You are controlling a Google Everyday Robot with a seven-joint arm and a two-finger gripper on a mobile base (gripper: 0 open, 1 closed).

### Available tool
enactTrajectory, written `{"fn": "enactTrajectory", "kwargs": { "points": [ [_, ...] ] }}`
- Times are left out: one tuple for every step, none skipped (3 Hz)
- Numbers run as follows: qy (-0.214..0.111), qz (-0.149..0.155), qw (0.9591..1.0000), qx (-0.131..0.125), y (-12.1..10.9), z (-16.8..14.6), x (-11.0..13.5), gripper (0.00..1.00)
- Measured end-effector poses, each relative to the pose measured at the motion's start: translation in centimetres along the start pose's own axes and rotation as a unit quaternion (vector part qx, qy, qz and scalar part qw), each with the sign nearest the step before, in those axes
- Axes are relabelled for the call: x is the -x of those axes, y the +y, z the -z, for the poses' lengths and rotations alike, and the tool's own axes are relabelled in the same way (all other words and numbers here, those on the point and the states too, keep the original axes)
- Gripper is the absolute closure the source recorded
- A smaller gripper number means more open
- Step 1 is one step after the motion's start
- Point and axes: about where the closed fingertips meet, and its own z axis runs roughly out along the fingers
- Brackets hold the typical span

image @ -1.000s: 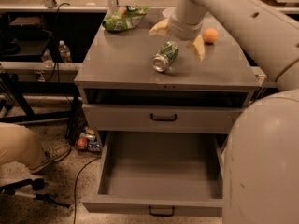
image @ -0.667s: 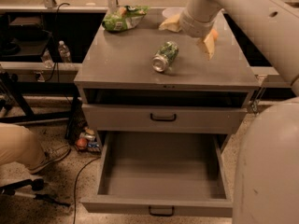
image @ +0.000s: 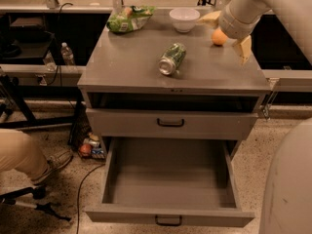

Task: Pick green can from middle drawer and place on counter

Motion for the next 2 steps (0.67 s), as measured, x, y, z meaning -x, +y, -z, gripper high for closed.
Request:
{"fn": "enactTrajectory", "kwargs": {
  "points": [
    [0.0, 0.0, 1.0, -0.001, 0.0, -0.1, 0.0, 0.0],
    [-0.009, -0.055, 0.9984, -0.002, -2.3, 0.6, 2.0, 0.0]
  ]
}}
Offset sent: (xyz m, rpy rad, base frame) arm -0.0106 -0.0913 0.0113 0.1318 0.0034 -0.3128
